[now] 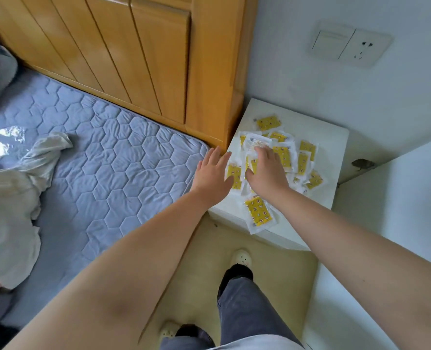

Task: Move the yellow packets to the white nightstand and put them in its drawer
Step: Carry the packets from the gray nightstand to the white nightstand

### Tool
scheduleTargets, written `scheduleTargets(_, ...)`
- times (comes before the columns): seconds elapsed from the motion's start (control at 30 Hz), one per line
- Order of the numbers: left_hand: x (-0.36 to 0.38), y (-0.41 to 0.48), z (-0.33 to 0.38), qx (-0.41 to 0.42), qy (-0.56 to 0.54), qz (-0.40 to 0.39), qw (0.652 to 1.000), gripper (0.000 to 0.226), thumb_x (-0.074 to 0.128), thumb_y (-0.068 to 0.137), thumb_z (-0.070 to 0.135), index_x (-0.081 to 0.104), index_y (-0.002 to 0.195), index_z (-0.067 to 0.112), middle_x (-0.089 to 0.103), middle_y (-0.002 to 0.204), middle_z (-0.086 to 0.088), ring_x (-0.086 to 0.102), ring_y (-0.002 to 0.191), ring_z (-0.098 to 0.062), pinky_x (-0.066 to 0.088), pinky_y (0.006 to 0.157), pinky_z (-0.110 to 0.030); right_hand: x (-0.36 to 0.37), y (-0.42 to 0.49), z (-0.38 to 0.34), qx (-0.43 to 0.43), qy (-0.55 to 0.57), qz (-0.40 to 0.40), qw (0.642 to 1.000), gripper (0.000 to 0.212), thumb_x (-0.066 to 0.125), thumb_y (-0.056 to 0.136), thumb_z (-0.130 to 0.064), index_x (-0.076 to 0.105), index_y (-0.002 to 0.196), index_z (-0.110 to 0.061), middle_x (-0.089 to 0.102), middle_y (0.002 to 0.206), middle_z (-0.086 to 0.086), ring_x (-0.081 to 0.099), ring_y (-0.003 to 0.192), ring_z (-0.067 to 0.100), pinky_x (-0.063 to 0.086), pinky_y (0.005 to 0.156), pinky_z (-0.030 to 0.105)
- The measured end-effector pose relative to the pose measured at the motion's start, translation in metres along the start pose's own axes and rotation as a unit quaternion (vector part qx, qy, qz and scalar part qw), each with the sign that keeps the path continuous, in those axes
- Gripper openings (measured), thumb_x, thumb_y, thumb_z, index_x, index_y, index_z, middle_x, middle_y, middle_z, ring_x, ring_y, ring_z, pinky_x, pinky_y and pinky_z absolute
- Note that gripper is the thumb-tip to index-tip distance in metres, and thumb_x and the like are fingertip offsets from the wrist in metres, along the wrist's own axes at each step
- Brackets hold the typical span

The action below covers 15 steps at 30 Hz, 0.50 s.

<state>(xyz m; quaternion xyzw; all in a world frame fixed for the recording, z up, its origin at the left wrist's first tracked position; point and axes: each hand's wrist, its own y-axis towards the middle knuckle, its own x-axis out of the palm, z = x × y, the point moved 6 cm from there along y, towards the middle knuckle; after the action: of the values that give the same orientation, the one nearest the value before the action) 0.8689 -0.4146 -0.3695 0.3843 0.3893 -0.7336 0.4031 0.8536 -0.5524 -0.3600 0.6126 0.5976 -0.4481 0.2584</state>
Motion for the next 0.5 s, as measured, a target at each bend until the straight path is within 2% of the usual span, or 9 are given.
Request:
scheduleTargets(0.27, -0.104, -0.147, -0.098, -0.053, 0.055, 0.104, 0.992, 0.065, 0.042, 0.099, 0.034, 0.008, 0.153, 0.021, -0.002, 0.161, -0.004, -0.006, 0.148, -0.021, 0.002, 0.120, -0.045, 0.017, -0.086, -0.177, -0.156, -0.037, 0.019, 0.987, 0.062, 0.054, 0.093, -0.026, 0.027, 0.146, -0.008, 0.022, 0.154, 0.013, 0.018, 0.142, 0.030, 0.019, 0.116, 0.041)
scheduleTargets(0.37, -0.149, -0.217, -0.146, -0.115, 0.083, 0.165, 0.976, 0.065, 0.040, 0.099, 0.037, 0.007, 0.153, 0.022, -0.003, 0.161, -0.004, -0.009, 0.148, -0.022, 0.001, 0.118, -0.049, 0.022, -0.125, -0.257, -0.240, -0.061, 0.040, 0.968, 0.062, 0.052, 0.094, -0.029, 0.025, 0.146, -0.008, 0.019, 0.155, 0.013, 0.018, 0.143, 0.030, 0.018, 0.116, 0.041)
scheduleTargets(0.5, -0.210, -0.308, -0.200, -0.190, 0.100, 0.248, 0.945, 0.062, 0.035, 0.100, 0.038, 0.008, 0.153, 0.022, -0.004, 0.161, -0.003, -0.010, 0.148, -0.022, 0.001, 0.117, -0.051, 0.025, -0.178, -0.366, -0.343, -0.075, 0.094, 0.932, 0.056, 0.047, 0.096, -0.030, 0.030, 0.144, -0.006, 0.024, 0.152, 0.015, 0.022, 0.140, 0.031, 0.020, 0.113, 0.043)
